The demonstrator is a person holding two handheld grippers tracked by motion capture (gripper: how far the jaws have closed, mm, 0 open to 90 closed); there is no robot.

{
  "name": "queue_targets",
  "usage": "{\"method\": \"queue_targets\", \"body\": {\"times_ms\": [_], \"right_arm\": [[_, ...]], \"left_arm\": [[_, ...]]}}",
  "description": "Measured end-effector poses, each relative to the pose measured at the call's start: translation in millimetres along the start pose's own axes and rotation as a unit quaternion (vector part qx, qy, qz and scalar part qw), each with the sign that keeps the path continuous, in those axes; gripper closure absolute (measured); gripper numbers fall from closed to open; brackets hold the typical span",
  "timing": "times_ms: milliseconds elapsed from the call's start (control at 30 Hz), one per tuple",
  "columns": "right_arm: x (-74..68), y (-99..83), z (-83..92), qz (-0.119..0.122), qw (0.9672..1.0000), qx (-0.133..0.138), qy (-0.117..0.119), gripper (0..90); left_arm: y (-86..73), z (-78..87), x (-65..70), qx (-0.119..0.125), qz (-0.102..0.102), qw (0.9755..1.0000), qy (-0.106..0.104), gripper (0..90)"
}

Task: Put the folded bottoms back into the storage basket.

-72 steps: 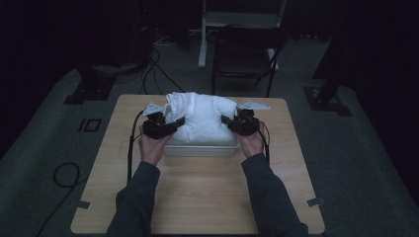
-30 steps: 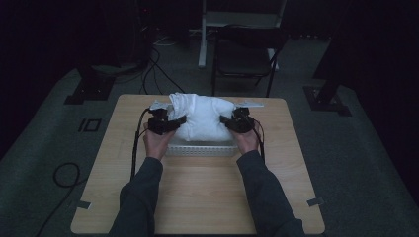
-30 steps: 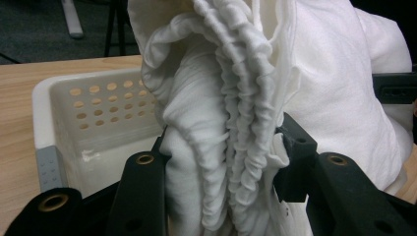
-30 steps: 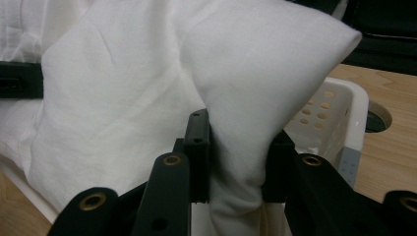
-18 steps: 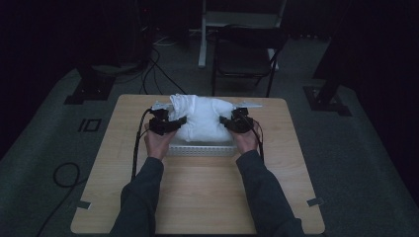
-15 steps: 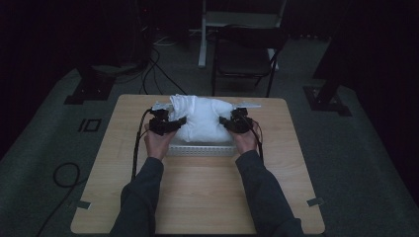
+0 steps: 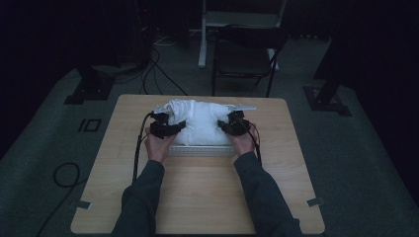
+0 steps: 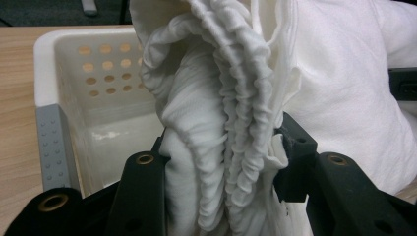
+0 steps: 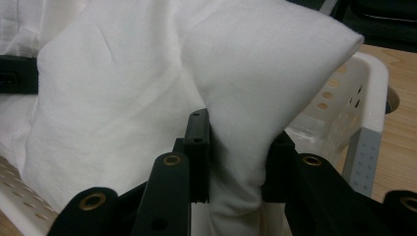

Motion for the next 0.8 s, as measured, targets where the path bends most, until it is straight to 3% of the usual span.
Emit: {"method": "queue_targets", "body": {"times_ms": [300, 800], "right_arm": [[0.6, -7.9, -5.4, -0.005, 0.9999, -0.01, -0.002, 71.6], [0.4, -16.2, -13.8, -0.008, 0.9996, -0.026, -0.001, 71.5]], "left_arm": [[-4.2, -5.5, 1.9, -0.007, -0.008, 0.9998, 0.017, 56.9], [-13.1, -13.5, -1.9, -0.018, -0.003, 0.9994, 0.03, 56.8]]}}
Point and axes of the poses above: each handheld gripper's, and its own axes: z roughly backward along the jaws, y roughly out of its top, x roughly to its right, the point moved 5 cm from there along -z, roughly forward along the jaws, and after that the axes turned 13 degrees about z, right-handed, at the moved point
